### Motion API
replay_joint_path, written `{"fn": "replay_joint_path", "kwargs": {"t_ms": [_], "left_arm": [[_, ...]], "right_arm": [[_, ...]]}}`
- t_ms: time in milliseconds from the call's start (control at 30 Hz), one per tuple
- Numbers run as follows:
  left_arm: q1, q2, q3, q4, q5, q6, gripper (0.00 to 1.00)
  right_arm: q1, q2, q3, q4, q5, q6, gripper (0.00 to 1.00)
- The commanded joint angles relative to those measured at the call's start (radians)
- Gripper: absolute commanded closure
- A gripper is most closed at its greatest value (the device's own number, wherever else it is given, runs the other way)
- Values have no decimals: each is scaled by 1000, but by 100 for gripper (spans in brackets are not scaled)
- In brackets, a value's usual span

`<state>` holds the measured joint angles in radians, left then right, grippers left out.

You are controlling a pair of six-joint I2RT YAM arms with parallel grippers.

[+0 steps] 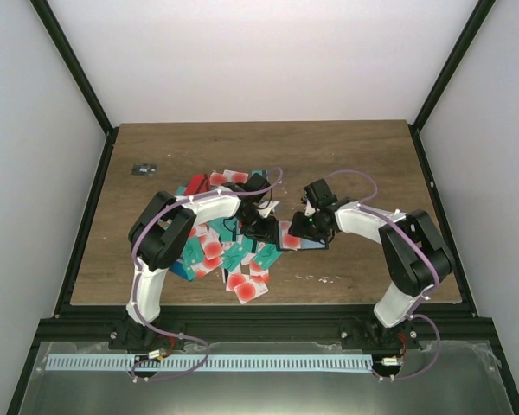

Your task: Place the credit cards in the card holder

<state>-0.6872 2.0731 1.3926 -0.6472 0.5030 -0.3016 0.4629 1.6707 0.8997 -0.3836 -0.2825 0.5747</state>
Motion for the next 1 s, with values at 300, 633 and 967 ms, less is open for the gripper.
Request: {"fn": "replay_joint_path", "kwargs": {"t_ms": [300,633,967], "left_arm": [[-10,62,-6,-5,-35,12,86],[-14,52,-5,-5,-54,4,86],[-12,-36,-4,-60,-138,8,80]], "right_arm": [[-3,19,-24,79,-121,42,59],[-4,9,4,85,-157,39,59],[-4,-58,45,15,-129,1,55]]}}
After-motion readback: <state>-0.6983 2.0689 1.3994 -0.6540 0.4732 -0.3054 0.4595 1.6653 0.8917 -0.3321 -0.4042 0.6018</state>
